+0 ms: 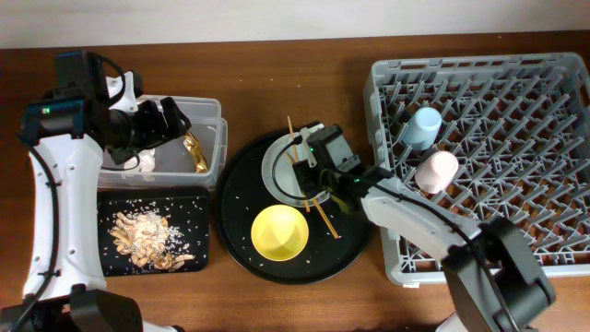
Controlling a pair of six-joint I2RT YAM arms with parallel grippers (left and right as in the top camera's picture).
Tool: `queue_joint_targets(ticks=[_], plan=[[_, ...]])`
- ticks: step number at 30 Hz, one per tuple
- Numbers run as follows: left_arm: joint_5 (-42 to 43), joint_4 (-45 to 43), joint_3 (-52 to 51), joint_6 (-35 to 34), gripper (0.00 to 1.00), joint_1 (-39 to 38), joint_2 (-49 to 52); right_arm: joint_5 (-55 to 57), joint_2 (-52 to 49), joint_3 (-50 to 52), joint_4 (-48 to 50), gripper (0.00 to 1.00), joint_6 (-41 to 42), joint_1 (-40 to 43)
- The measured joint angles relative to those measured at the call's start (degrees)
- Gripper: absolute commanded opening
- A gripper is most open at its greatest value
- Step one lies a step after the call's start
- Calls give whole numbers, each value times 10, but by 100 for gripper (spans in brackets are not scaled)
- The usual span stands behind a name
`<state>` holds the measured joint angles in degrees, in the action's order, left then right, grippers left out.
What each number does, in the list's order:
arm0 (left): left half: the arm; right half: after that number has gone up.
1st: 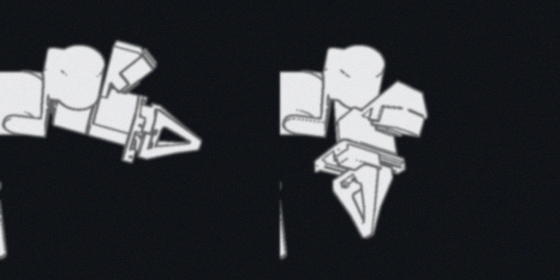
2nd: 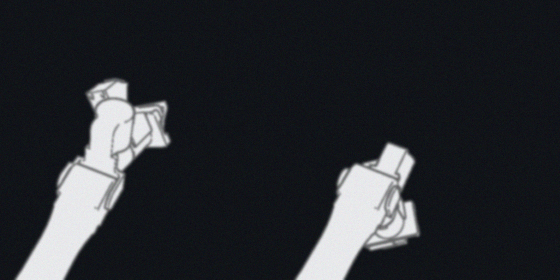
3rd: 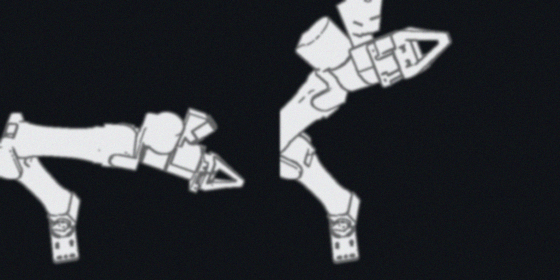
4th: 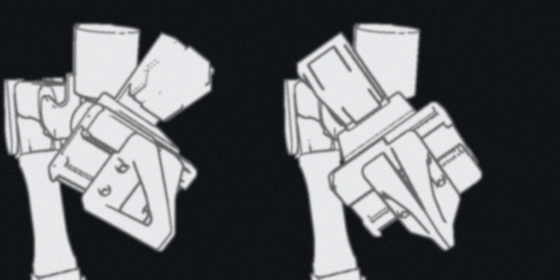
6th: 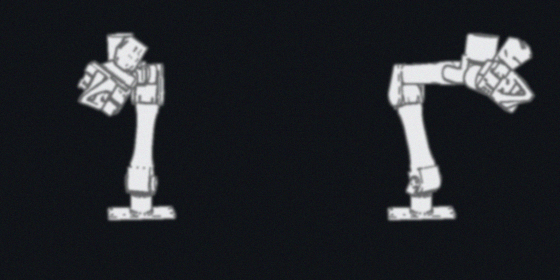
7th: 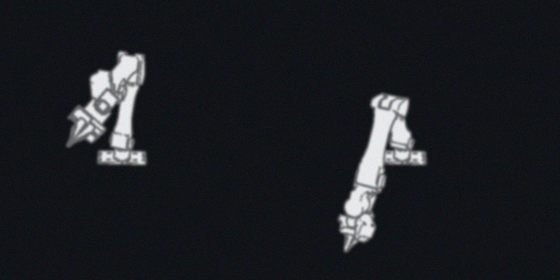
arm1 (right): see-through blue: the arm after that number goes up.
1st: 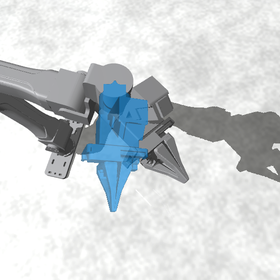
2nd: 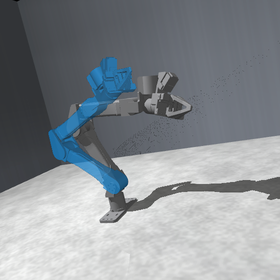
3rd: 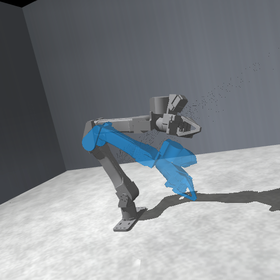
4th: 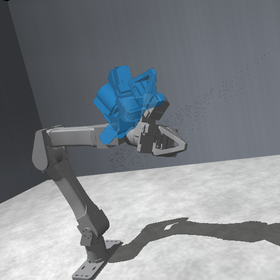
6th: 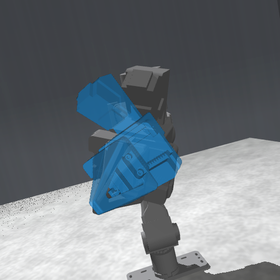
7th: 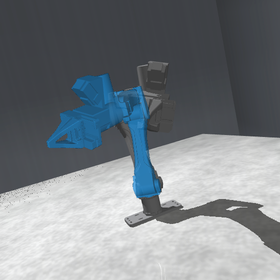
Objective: Sort waste into correct bins and load items into the dishwasher rack
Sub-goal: 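Grasp the chopsticks on the white plate with the right gripper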
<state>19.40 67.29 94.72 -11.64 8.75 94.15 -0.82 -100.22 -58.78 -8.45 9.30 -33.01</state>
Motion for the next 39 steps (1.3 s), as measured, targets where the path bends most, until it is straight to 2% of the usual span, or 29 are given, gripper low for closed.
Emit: queue_joint_targets(ticks=[8,12,15,19,23,30,39], plan=[[0,0,0,0,99,0,0,-1,-17,-6,1,59,3,0],[0,0,0,0,99,0,0,-1,-18,-51,-64,59,17,0],[0,0,0,0,99,0,0,-1,-21,-132,-158,59,29,0],[0,0,0,0,99,0,0,-1,-31,-213,-217,59,39,0],[0,0,0,0,99,0,0,-1,-66,-238,-220,53,42,0],[0,0,0,0,99,0,0,-1,-140,-238,-213,51,43,0],[0,0,0,0,99,0,0,-1,-166,-238,-200,33,43,0]])
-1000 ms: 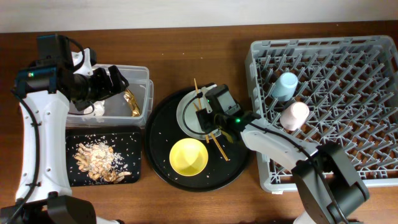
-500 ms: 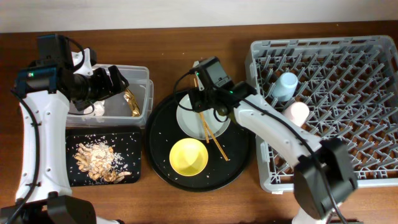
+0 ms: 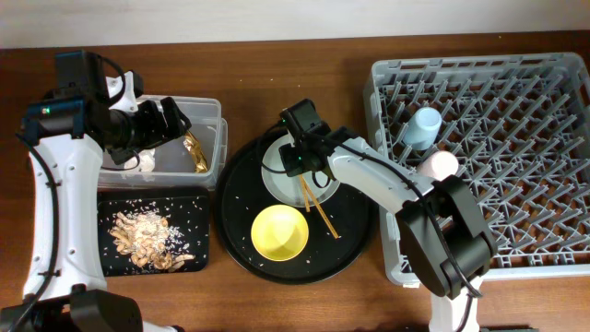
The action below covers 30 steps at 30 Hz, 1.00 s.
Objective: Sort waste into correct bins and load items into the dishwasher rack
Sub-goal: 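Grasp the chopsticks on the white plate with the right gripper, then place the chopsticks into the rack's left edge with the right gripper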
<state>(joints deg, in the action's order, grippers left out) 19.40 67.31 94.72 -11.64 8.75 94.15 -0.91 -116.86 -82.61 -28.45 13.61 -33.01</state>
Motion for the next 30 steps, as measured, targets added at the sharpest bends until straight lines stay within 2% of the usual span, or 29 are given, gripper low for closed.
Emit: queue_joint_targets(ticks=[2,16,20,30], plan=[[0,0,0,0,99,0,0,0,-4,0,0,24,0,0],[0,0,0,0,99,0,0,0,-13,1,-26,19,1,0],[0,0,0,0,99,0,0,0,-13,1,-29,11,1,0],[0,0,0,0,99,0,0,0,-13,1,-28,4,1,0]])
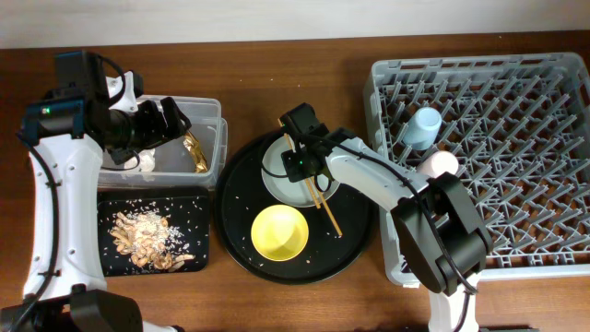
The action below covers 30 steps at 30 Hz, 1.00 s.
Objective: Sort waste into correct bins and load items into the dishwasher rack
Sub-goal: 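Place the chopsticks into the rack's left edge with the right gripper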
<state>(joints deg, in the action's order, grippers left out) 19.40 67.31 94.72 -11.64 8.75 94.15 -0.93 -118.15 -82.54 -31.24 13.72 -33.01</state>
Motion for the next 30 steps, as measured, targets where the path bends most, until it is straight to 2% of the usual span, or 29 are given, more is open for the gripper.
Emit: queue_joint_targets(ticks=[8,14,20,24,30], plan=[[0,0,0,0,99,0,0,-11,17,-8,-17,4,0,0],[0,0,0,0,99,0,0,-19,127,-31,-104,4,0,16],[0,0,0,0,99,0,0,-20,228,-39,-248,4,-2,129],[0,0,0,0,99,0,0,-19,238,-39,-307,4,-17,194],[0,0,0,0,99,0,0,-19,228,-30,-312,4,-36,237]])
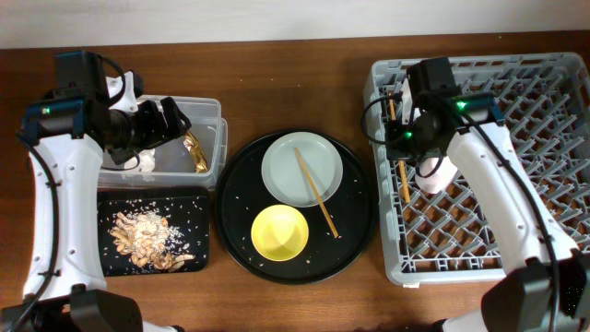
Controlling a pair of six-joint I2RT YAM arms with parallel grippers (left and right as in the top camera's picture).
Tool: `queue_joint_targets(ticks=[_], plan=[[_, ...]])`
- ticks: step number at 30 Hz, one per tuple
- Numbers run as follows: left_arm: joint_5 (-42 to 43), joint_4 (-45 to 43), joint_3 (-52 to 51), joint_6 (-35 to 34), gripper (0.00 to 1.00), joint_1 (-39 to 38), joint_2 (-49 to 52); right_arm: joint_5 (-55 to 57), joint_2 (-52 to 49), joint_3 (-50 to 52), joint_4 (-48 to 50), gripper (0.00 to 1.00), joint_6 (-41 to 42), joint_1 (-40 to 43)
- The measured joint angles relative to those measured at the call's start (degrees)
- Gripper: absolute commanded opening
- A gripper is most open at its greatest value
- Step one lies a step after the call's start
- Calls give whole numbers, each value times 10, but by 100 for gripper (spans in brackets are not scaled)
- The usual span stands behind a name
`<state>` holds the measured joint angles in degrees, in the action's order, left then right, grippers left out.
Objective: Sort waste into correct bins and load items into the dishwasher rack
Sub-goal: 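Place the chopsticks into the rack's left edge with the right gripper, then grasp the remaining chopstick on the plate with the right gripper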
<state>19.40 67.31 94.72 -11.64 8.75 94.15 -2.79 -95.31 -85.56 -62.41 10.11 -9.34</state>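
Observation:
My right gripper (404,138) hangs over the left part of the grey dishwasher rack (516,138), shut on a wooden chopstick (403,180) that points along the rack's left columns. A second chopstick (316,194) lies across the white plate (286,171) and onto the round black tray (241,198). A yellow bowl (279,232) sits on that tray in front of the plate. My left gripper (177,115) is open over the clear plastic bin (214,138), which holds a gold wrapper (194,149) and a white crumpled scrap (147,162).
A black rectangular tray (194,254) with food scraps and scattered rice lies in front of the clear bin. A pink cup (435,177) stands in the rack, partly under my right arm. Rice grains are strewn over the round tray.
My right gripper was down at the plate's upper left rim on a chopstick; now it is over the rack's left side with that chopstick. One chopstick stays on the plate. The left arm is unchanged.
Two chopsticks lay across the plate, with my right gripper over the plate's right side. It then stood at the plate's upper left edge by the far chopstick for two moments. Now that chopstick is at the rack. The left gripper stayed over the clear bin throughout.

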Motion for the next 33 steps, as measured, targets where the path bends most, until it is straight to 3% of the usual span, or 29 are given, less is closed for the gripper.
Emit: queue_joint_targets(ticks=[11,16,22,27,28,30,33], plan=[[0,0,0,0,99,0,0,9,-88,11,31,5,-3,1],[0,0,0,0,99,0,0,15,-88,11,33,40,-9,1],[0,0,0,0,99,0,0,15,-88,10,30,40,-15,1],[0,0,0,0,99,0,0,-7,-88,-78,-69,41,-18,0],[0,0,0,0,99,0,0,-17,-88,-112,-96,45,-18,-2],[0,0,0,0,99,0,0,-40,-77,-167,-132,96,-20,-14],[0,0,0,0,99,0,0,-68,-61,-181,-137,98,-19,-40]])
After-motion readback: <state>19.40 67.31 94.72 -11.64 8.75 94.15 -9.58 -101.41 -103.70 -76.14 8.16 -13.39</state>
